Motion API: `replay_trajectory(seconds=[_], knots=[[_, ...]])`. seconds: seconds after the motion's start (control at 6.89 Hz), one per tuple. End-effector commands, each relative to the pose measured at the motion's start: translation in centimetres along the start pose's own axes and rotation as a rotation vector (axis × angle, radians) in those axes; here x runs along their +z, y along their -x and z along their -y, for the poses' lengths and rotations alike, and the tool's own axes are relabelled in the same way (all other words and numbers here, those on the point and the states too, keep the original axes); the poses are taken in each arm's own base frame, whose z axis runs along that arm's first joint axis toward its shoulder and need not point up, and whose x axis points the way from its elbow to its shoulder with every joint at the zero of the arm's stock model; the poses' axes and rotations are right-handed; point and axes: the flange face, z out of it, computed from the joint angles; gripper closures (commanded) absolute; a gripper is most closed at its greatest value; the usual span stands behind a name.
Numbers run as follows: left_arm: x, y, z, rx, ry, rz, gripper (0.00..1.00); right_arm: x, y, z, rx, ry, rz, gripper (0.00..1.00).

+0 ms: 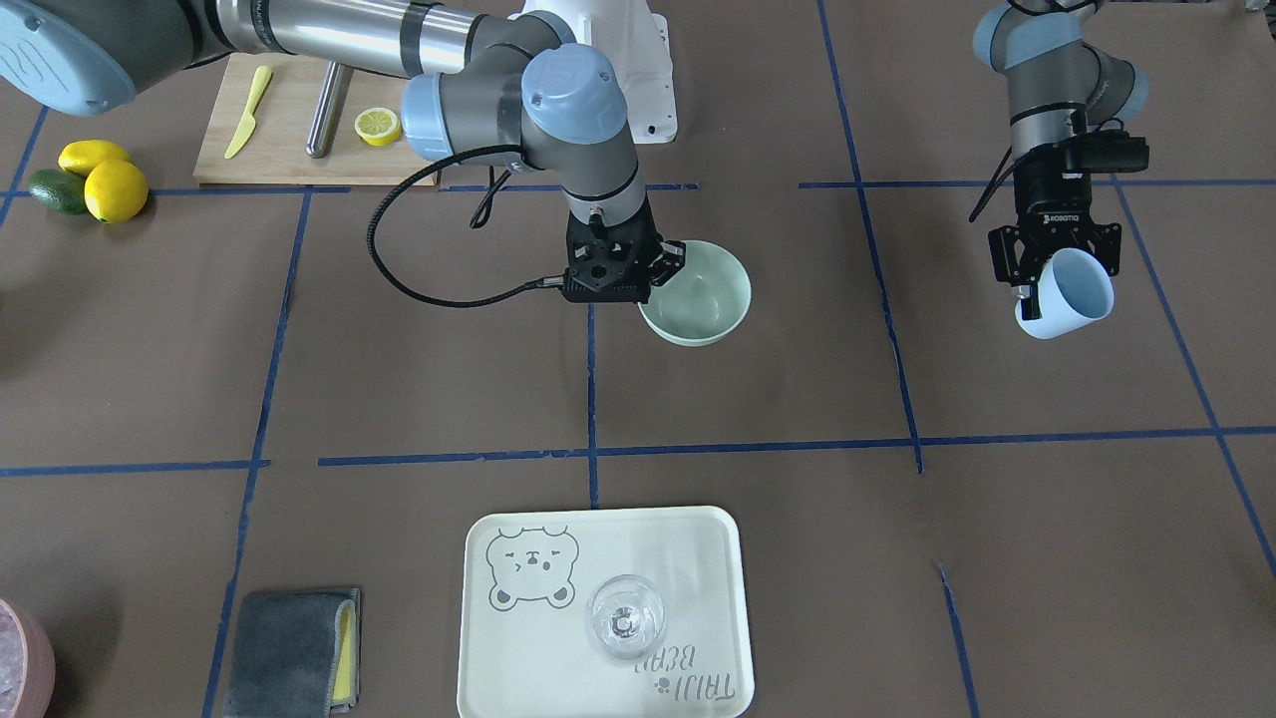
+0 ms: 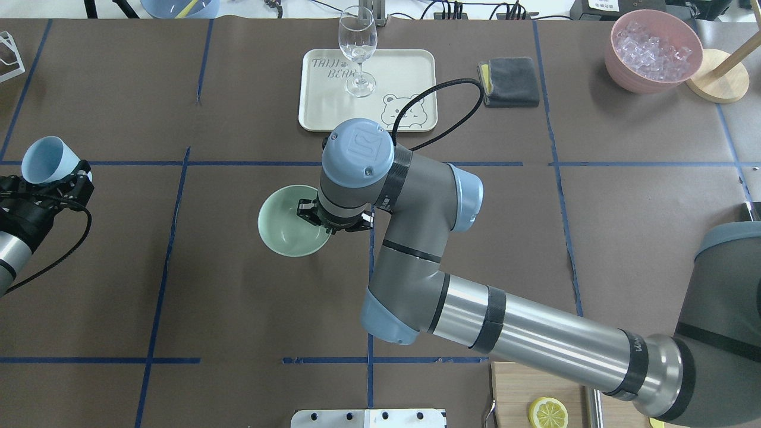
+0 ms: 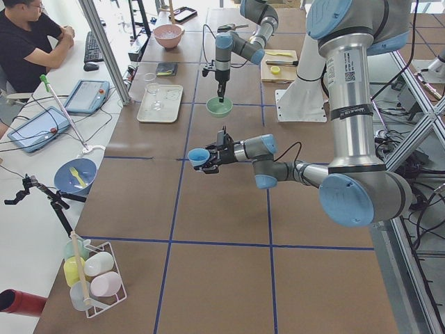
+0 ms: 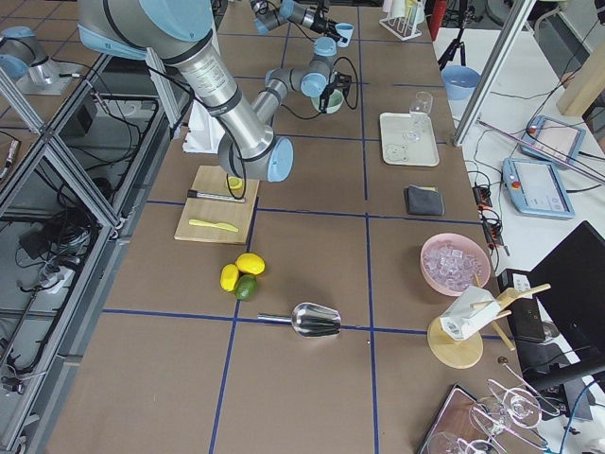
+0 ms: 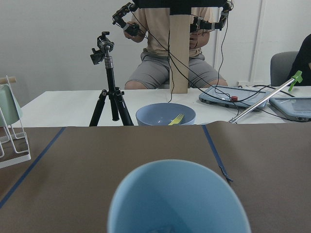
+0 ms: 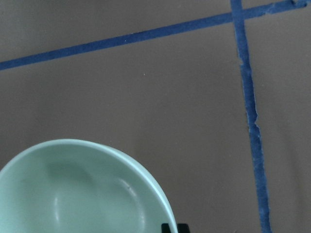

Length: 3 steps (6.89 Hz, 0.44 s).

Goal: Pour ice into bowl

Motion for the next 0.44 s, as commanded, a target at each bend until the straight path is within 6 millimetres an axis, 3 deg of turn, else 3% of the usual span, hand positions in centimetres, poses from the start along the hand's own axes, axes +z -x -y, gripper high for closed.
replay_trajectory(seconds=[0.0, 0.15, 0.29], knots=[[0.49, 0.31, 0.37, 0.094, 0.002, 0.005, 1.0, 2.92, 1.87, -1.59, -0.021, 0.0, -0.003, 1.0], [0.68, 0.39, -0.07, 0.106, 0.007, 0.007, 1.0, 2.6, 2.22, -1.53, -0.019, -0.003, 0.009, 0.62], [0.45, -0.14, 0.47, 0.121, 0.002, -0.001, 1.0, 1.94, 2.76, -1.54, -0.021, -0.006, 0.025, 0.01]])
